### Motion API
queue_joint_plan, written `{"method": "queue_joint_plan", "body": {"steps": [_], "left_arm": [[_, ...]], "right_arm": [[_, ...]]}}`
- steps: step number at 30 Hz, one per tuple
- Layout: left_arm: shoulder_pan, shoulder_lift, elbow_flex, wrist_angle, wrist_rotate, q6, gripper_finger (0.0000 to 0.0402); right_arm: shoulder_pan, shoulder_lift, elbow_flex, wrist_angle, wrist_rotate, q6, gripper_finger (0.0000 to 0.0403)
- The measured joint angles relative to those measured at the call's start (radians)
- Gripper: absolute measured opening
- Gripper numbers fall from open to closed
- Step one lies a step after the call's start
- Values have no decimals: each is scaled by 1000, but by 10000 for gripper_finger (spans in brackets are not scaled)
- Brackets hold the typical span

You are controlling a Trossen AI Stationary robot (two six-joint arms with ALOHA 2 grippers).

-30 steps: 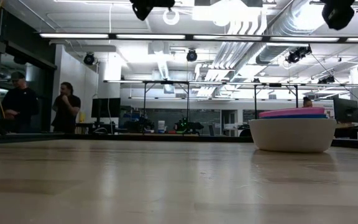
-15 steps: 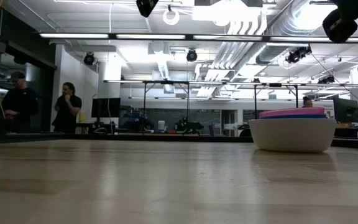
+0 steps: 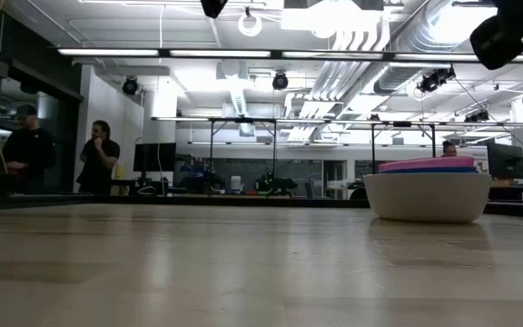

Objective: Nest bowls inside each other
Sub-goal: Return to Home Position

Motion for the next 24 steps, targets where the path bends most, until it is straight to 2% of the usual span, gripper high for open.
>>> {"method": "queue_joint_plan", "body": {"steps": [7, 13, 24], "left_arm": [[-66, 0, 0, 33, -4, 0, 49], [-98, 0, 0, 35, -52, 0, 49], [-96, 0, 0, 48, -56, -26, 49]], "right_arm": [[0, 0, 0, -57, -13, 3, 123], [0, 0, -42, -57, -18, 35, 123], [0, -1, -159, 92, -55, 44, 123]]}}
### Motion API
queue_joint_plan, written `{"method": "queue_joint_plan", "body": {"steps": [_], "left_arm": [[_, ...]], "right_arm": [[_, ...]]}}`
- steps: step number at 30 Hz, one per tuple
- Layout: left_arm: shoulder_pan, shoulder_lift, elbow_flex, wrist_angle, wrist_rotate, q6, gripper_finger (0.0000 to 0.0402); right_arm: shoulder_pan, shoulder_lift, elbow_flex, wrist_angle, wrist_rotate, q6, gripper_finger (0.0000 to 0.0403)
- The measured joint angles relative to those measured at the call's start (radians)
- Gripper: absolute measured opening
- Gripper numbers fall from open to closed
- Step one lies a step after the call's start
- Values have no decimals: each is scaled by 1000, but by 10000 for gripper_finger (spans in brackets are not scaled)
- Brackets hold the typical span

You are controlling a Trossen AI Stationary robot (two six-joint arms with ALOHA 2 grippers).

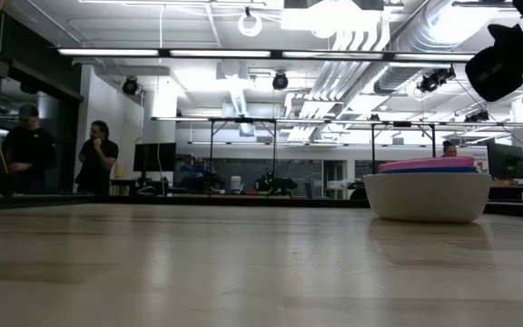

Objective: Nest bowls inside each other
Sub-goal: Return to Home Position

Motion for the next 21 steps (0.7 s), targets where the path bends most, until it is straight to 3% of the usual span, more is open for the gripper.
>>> {"method": "queue_joint_plan", "body": {"steps": [12, 21], "left_arm": [[0, 0, 0, 0, 0, -4, 49], [0, 0, 0, -3, 0, -4, 49]], "right_arm": [[0, 0, -107, 211, -20, -24, 123], [0, 1, -110, 212, -44, -53, 123]]}}
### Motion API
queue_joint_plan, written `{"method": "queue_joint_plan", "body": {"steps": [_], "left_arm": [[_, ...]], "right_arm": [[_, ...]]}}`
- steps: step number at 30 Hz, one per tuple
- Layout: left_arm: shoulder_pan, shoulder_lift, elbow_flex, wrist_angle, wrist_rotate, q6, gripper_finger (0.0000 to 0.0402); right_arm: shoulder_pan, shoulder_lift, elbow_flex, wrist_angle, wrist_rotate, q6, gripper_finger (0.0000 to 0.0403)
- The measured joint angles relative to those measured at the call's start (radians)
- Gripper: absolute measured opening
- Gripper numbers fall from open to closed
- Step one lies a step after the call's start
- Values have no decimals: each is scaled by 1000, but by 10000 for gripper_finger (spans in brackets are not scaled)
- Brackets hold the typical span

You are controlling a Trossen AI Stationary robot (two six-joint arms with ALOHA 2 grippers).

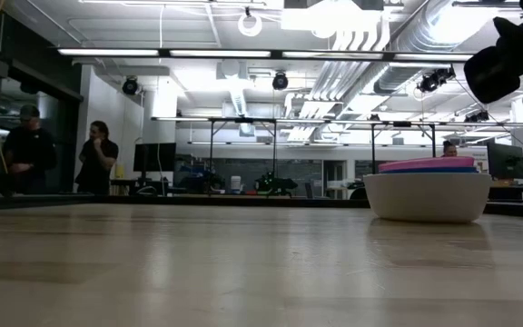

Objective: Nest bowls inside each other
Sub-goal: Return to Home Position

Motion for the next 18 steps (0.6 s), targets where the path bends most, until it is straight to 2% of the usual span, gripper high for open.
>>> {"method": "queue_joint_plan", "body": {"steps": [8, 18], "left_arm": [[0, 0, 0, 0, 1, 0, 49], [-1, 0, 0, 1, 2, -27, 49]], "right_arm": [[0, 0, -1, -71, -99, 11, 123], [0, 0, -1, -94, -92, 1, 123]]}}
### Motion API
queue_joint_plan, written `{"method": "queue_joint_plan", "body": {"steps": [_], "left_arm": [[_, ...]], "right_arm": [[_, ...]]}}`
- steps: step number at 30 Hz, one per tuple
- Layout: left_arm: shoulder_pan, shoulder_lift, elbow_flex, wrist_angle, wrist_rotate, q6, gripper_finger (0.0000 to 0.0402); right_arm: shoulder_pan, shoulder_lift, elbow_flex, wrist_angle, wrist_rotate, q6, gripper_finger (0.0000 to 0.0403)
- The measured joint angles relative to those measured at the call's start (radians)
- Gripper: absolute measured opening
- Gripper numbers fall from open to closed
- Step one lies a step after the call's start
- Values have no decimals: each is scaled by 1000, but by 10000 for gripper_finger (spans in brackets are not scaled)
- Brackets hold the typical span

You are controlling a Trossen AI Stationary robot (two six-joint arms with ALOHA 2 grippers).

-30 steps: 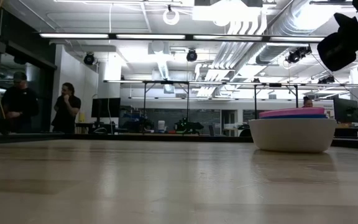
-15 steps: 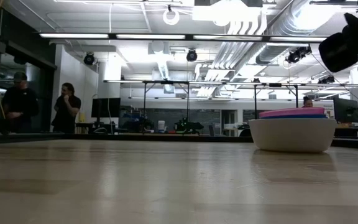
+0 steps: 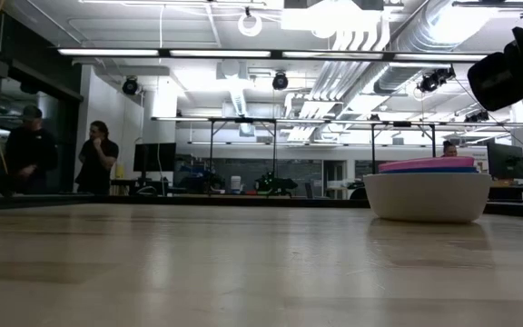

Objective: Nest bowls inside each other
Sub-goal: Return to Home Position

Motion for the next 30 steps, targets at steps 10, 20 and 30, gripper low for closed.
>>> {"method": "queue_joint_plan", "body": {"steps": [10, 20, 30], "left_arm": [[-14, 0, 0, 4, 2, 2, 49], [-13, 0, 0, 4, 2, 13, 49], [-13, 0, 0, -16, 25, 31, 49]], "right_arm": [[0, 19, -1, -4, -1, 59, 123], [0, 24, -2, -3, -1, 54, 123], [0, 24, -2, 0, -1, 51, 123]]}}
